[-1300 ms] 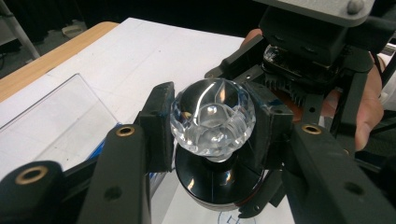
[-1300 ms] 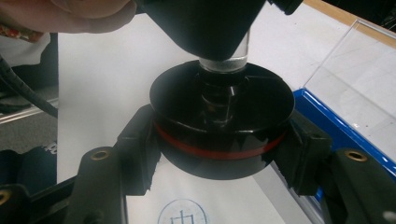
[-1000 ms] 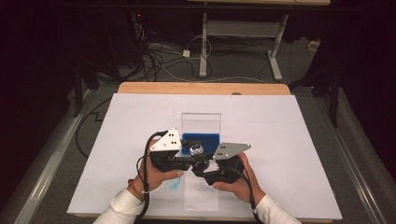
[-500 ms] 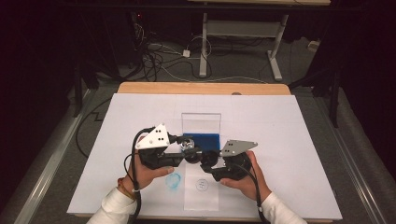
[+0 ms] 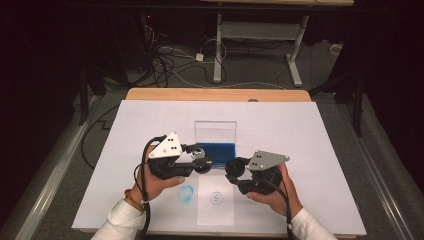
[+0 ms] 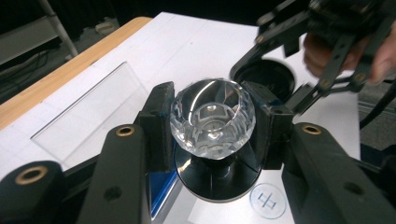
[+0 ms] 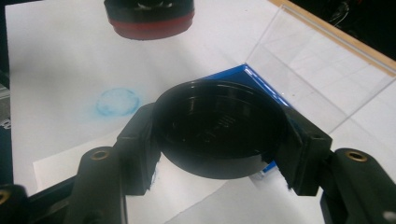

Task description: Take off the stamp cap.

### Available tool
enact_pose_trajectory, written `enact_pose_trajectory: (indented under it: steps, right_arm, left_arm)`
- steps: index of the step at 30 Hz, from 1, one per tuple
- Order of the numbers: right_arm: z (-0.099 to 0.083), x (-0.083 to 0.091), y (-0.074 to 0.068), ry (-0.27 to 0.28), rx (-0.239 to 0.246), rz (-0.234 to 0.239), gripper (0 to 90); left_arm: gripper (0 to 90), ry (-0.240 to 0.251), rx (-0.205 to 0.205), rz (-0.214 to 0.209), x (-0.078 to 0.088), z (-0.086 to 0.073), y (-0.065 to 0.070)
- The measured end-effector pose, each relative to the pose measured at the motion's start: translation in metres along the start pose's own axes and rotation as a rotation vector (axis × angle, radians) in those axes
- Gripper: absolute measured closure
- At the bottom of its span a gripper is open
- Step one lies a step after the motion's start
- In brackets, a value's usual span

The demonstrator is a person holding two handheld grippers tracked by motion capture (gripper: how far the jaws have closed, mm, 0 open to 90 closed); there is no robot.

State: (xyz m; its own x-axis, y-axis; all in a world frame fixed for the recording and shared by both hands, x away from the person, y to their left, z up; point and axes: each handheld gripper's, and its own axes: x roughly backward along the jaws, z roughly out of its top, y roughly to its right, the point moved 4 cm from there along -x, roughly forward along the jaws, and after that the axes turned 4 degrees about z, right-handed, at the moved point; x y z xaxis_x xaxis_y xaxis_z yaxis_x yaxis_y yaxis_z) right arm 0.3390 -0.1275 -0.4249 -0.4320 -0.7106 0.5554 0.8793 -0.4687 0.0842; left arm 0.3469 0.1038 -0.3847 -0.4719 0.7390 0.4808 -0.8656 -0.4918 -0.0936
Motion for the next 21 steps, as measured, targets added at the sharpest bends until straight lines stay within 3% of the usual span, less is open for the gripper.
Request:
enact_pose_trajectory:
  steps: [11,21]
  right_arm:
    - [-0.004,0.014,0.001,0.013,0.013,-0.042,38.9]
    - [-0.012,0.030,0.004,0.024,0.014,-0.074,38.8]
  left_arm:
    - [55.0,-0.051,0.008,0.032,-0.002,-0.010,-0.009]
    - [55.0,-0.067,0.022,0.054,0.001,-0.016,-0.017]
